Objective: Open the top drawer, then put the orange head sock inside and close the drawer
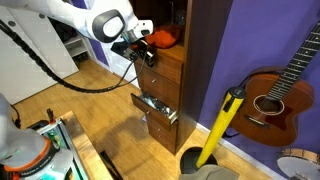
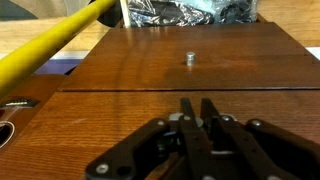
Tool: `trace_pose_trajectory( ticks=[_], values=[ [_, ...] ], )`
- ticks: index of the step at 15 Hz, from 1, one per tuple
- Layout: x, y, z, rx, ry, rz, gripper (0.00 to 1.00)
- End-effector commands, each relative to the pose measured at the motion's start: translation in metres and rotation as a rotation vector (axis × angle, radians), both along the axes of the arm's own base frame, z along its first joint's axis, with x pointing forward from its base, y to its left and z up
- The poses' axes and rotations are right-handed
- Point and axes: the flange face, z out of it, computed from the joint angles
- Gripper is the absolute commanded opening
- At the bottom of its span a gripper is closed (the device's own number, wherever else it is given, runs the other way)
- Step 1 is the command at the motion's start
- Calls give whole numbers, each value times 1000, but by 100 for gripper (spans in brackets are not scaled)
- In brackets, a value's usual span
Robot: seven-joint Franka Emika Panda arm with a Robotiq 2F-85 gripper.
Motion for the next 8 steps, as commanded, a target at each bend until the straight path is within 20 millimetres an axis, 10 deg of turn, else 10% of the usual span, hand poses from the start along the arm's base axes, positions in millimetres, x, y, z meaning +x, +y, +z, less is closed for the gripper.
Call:
trace_pose_trajectory(
  ticks=[1, 8],
  values=[
    [-1, -4, -5, 0, -9, 15, 2],
    [-17, -3, 0, 21, 118, 62, 4]
  ],
)
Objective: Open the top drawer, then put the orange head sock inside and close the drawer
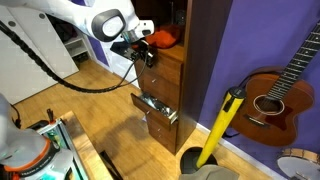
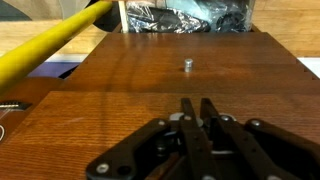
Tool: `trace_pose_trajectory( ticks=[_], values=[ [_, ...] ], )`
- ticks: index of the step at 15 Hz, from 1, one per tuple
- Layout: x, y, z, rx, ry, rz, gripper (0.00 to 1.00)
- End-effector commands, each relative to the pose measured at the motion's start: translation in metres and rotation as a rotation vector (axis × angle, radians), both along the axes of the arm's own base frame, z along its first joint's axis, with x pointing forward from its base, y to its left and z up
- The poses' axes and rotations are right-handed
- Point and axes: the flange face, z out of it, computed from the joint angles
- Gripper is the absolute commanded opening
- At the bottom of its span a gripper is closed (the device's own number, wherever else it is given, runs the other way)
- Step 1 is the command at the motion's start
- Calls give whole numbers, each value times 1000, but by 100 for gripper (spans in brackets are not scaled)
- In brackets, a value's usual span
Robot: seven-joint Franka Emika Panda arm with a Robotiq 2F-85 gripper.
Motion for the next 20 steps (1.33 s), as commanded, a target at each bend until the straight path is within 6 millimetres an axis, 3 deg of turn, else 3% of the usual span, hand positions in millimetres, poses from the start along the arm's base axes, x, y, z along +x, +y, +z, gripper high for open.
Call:
trace_pose_trajectory(
  ticks=[1, 12, 13, 15, 20],
  values=[
    [-20, 2, -1, 2, 98, 26, 4],
    [-82, -2, -6, -82, 319, -69, 4],
    [-86, -2, -4, -84, 326, -87, 39],
    [-93, -2, -1, -51, 330, -93, 47],
    [-101, -5, 17, -32, 285, -98, 84]
  ],
)
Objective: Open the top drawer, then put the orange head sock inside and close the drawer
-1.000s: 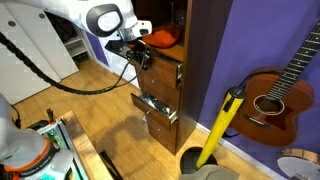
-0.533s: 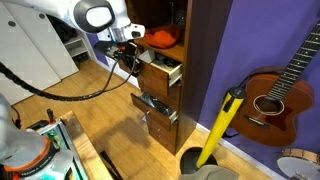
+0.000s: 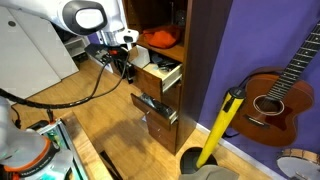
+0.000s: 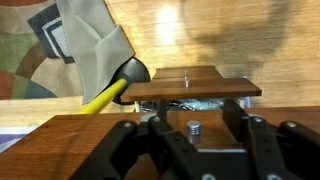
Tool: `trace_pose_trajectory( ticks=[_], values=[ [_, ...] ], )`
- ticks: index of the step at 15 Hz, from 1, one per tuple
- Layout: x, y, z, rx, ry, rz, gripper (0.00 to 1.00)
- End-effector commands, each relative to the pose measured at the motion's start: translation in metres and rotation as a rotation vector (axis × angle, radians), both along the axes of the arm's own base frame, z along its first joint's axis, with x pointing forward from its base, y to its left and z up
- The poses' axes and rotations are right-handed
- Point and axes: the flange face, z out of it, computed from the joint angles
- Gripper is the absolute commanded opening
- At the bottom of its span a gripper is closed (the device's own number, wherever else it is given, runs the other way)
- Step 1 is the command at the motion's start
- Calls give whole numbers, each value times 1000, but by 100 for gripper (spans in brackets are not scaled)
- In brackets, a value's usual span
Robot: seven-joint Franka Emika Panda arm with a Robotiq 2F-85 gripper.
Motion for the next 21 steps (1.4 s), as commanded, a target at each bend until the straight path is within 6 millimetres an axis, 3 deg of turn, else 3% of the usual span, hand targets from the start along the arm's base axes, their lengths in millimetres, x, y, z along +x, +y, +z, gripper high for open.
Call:
trace_pose_trajectory(
  ticks=[1, 2, 3, 7, 10, 16, 21],
  values=[
    [-15, -1, 19, 15, -32, -21, 91],
    [-19, -1, 27, 11, -27, -31, 99],
    [-22, -1, 34, -1, -25, -29, 100],
    [-35, -4, 72, -66, -27, -51, 100],
    [-29, -7, 105, -69, -141, -94, 100],
    [21, -6, 145, -9, -444, -222, 100],
    [61, 0, 133, 7, -613, -217, 100]
  ],
)
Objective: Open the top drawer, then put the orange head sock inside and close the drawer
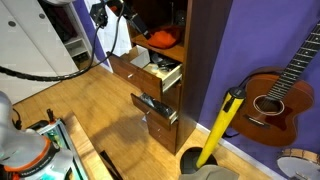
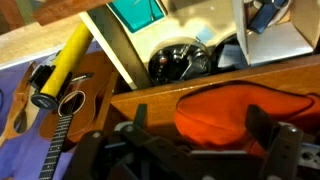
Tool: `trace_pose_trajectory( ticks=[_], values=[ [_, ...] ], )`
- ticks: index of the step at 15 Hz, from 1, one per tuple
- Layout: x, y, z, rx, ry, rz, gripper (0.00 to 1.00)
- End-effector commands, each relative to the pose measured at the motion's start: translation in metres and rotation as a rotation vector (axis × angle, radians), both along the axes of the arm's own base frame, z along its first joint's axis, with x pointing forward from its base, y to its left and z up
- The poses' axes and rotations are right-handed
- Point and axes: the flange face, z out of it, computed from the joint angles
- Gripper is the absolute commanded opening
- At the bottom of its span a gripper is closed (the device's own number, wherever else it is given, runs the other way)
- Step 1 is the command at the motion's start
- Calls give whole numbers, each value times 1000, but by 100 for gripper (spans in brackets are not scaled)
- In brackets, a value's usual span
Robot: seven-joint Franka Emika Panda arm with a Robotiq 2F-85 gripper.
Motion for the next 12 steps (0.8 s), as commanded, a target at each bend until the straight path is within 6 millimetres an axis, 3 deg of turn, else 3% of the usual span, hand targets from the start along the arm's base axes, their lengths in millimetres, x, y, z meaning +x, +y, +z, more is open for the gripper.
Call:
trace_pose_trajectory(
  ticks=[1, 5, 12],
  values=[
    [33, 2, -15, -5, -79, -2, 100],
    [58, 2, -33, 30, -154, 15, 100],
    [84, 10, -56, 66, -169, 45, 100]
  ],
)
